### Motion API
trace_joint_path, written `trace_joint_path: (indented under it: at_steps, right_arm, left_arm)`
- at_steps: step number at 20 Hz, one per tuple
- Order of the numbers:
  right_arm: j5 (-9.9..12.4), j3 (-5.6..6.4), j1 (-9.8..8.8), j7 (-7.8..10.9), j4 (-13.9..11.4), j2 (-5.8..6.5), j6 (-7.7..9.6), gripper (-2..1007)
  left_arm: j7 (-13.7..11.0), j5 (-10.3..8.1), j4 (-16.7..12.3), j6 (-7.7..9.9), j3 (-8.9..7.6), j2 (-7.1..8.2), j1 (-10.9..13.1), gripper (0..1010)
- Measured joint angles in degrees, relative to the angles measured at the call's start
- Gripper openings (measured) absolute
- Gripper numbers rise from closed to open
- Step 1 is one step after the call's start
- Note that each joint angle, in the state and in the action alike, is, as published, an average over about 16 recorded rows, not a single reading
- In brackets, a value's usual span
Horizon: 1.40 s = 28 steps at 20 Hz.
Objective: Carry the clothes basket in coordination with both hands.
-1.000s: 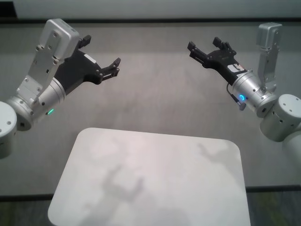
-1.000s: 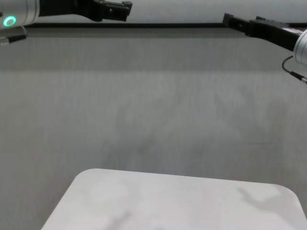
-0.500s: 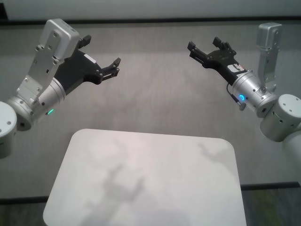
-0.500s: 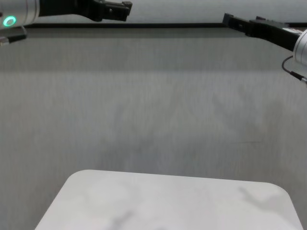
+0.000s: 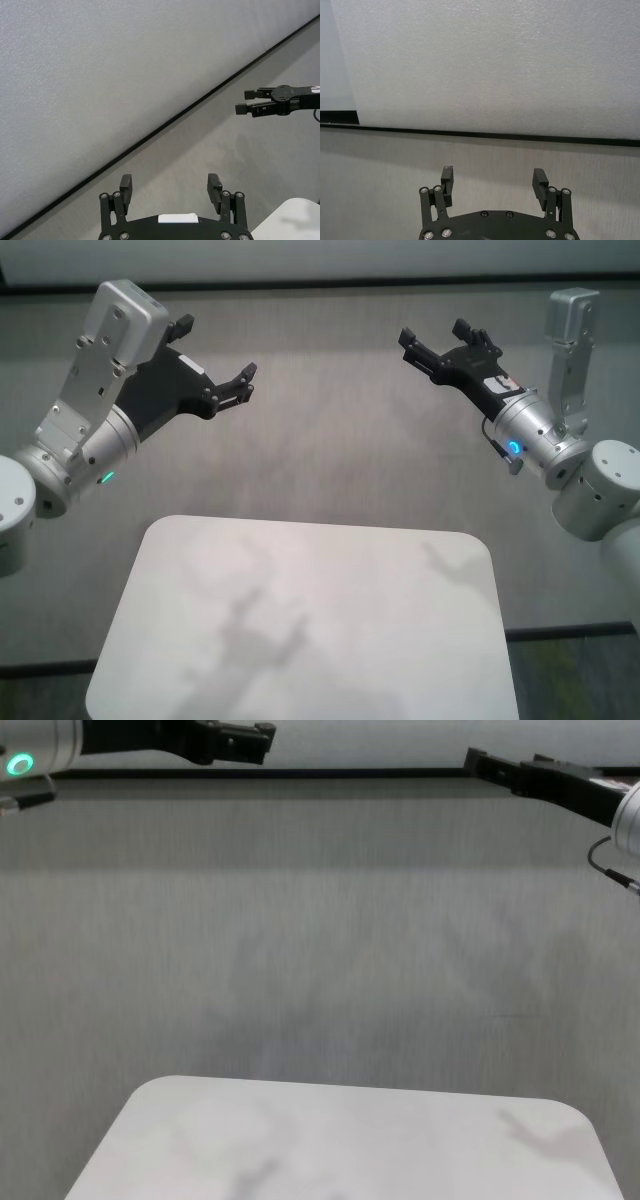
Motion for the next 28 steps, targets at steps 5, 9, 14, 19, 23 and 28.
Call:
trace_joint_path:
  at_steps: [5, 9, 14, 19, 23, 28]
  right_arm:
    - [0.00, 0.00, 0.00, 0.00, 0.00, 0.00, 0.00, 1003]
    - [0.00, 0.00, 0.00, 0.00, 0.00, 0.00, 0.00, 1003]
    - [0.00, 0.00, 0.00, 0.00, 0.00, 0.00, 0.00, 1003]
    - [0.00, 0.00, 0.00, 0.00, 0.00, 0.00, 0.00, 1003]
    - [0.00, 0.00, 0.00, 0.00, 0.00, 0.00, 0.00, 1003]
    - [0.00, 0.00, 0.00, 0.00, 0.00, 0.00, 0.00, 1003]
  left_arm:
    - [0.00, 0.00, 0.00, 0.00, 0.00, 0.00, 0.00, 1002]
    - [0.00, 0.00, 0.00, 0.00, 0.00, 0.00, 0.00, 1002]
    - [0.00, 0.00, 0.00, 0.00, 0.00, 0.00, 0.00, 1002]
    - [0.00, 0.00, 0.00, 0.00, 0.00, 0.00, 0.00, 1002]
    - [0.00, 0.00, 0.00, 0.00, 0.00, 0.00, 0.00, 1002]
    - [0.00, 0.00, 0.00, 0.00, 0.00, 0.00, 0.00, 1002]
